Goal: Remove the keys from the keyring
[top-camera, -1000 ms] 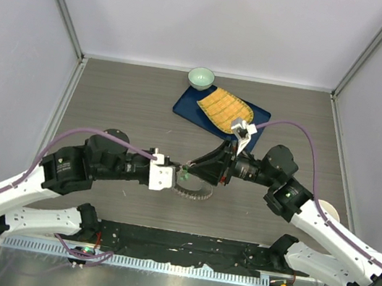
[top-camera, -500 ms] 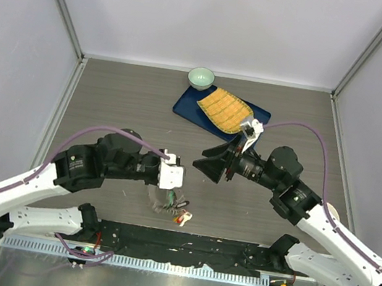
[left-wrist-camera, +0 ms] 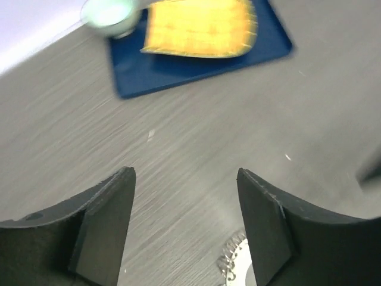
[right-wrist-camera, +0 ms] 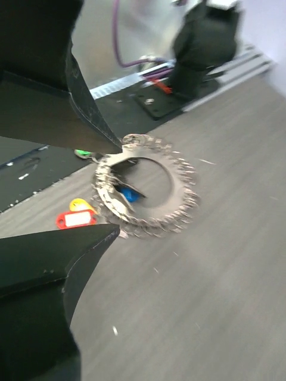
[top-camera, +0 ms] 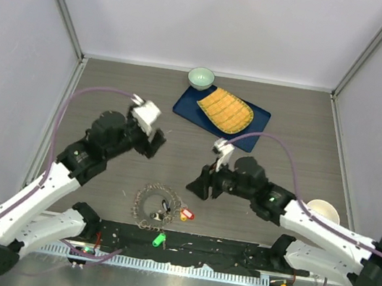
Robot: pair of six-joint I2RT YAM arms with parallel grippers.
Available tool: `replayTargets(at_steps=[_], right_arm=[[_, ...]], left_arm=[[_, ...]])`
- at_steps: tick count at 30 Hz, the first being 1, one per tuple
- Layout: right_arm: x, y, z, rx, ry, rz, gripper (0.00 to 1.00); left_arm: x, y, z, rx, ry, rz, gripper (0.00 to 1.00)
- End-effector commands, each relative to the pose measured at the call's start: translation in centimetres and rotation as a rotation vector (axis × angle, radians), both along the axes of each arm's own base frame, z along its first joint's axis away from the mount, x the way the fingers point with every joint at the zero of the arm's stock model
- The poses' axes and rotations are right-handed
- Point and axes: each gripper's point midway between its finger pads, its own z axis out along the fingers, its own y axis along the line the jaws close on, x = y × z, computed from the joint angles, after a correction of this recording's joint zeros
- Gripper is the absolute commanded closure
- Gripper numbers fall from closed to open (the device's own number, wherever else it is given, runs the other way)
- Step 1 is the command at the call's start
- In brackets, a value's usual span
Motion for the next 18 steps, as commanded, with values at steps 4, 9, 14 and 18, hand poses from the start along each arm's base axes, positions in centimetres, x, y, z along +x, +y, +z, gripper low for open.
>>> replayTargets(at_steps=[4,9,14,18], right_arm=[[-8.9,6.3,-4.9,-0.183,-0.183,0.412,0.42],[-11.7,7.5,-7.5,-0.266,-0.199,0.546,0.41],[-11.7,8.8,-10.5,-0.373,-0.247,0.536,0.43],[-10.8,10.5,-11.5,-0.41,-0.212,0.453,0.46]], left_arm=[[6.8,6.4,2.2,-0.436,0.178,0.504,0.17],[8.0,11.6,-1.2,-0.482,0.27,0.794,0.15],[7.7,14.6,-2.5,-0.469,0.225,0.916,0.15],[7.4,16.0,-3.0,-0.46,0.2,0.978,0.15]])
